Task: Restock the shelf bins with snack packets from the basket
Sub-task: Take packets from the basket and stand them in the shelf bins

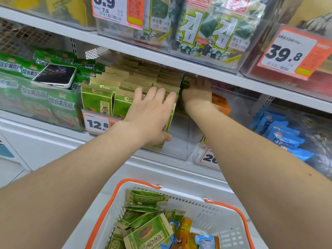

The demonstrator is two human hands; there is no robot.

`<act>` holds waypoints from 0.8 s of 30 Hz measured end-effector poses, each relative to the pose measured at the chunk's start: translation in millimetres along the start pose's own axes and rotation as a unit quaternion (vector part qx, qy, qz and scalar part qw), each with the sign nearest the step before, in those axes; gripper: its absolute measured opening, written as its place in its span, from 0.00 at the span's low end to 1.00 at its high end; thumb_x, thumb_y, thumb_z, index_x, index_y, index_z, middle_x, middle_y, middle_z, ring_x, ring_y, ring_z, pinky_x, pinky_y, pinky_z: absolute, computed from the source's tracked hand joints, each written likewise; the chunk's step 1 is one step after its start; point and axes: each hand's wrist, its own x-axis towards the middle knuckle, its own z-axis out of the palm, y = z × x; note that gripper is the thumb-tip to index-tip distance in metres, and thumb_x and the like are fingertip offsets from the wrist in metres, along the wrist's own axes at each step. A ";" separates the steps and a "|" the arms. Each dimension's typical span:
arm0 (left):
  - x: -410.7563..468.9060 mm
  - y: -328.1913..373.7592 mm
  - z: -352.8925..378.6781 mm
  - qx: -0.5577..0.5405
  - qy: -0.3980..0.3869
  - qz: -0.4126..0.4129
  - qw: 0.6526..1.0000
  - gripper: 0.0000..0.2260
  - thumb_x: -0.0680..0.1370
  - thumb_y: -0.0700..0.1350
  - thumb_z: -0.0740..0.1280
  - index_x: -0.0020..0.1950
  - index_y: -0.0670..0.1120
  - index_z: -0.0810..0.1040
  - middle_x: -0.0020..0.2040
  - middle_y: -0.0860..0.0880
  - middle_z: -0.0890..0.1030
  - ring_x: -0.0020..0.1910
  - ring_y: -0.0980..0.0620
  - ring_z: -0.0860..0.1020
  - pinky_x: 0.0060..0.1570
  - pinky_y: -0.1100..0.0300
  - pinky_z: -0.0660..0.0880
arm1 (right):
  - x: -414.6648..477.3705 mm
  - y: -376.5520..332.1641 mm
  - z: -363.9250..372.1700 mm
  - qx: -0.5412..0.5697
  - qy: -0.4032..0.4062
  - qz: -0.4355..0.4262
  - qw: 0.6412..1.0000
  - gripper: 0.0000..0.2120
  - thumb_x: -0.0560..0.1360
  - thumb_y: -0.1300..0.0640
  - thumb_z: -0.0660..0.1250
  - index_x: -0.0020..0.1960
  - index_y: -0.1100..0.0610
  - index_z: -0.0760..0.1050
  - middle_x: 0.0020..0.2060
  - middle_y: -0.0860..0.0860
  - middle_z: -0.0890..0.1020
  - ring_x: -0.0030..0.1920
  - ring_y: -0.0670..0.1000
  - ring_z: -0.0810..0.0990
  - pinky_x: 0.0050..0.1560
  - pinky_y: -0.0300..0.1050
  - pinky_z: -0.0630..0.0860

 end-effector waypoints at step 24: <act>-40.0 39.3 -6.2 0.007 0.094 -0.202 0.975 0.54 0.63 0.65 0.81 0.77 0.42 0.59 0.71 0.37 0.66 0.68 0.35 0.68 0.69 0.38 0.65 | -130.1 19.9 -2.8 0.301 0.170 -0.081 0.935 0.12 0.73 0.56 0.61 0.51 0.57 0.81 0.49 0.57 0.83 0.53 0.62 0.78 0.54 0.54 0.70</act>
